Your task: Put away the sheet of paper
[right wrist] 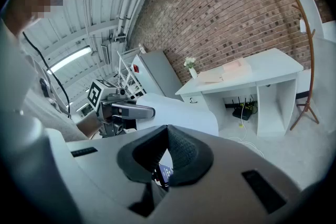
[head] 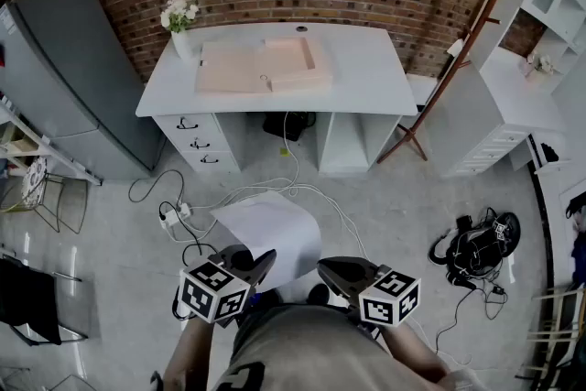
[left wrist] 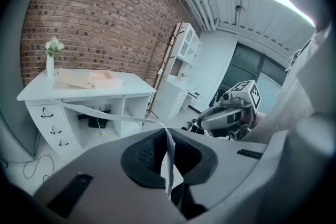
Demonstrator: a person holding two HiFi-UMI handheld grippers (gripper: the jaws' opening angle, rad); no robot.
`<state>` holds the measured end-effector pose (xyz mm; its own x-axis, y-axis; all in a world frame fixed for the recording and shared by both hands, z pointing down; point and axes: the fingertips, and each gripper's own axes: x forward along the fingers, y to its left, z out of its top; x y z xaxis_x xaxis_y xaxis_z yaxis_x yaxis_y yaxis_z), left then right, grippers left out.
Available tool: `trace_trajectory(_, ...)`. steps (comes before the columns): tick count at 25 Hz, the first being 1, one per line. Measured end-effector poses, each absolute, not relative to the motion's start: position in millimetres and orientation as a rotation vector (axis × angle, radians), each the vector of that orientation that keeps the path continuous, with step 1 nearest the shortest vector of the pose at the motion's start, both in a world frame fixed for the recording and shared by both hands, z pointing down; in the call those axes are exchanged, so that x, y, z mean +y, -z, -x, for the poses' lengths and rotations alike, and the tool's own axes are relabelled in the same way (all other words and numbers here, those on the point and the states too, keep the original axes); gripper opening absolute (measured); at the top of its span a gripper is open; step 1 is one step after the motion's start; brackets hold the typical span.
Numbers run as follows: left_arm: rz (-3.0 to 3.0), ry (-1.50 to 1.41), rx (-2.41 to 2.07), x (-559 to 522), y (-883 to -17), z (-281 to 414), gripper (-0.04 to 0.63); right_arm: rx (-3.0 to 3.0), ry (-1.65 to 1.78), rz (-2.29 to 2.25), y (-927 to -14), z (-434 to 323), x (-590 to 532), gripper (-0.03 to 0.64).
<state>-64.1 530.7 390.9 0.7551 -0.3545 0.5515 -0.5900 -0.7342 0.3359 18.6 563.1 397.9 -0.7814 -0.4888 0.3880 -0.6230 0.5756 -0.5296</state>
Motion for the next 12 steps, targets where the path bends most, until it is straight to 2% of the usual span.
trace_trajectory(12, -2.459, -0.645, -0.761, 521.2, -383.2, 18.8, 0.014, -2.655, -0.957, -0.903, -395.6, -66.5, 556.7, 0.023)
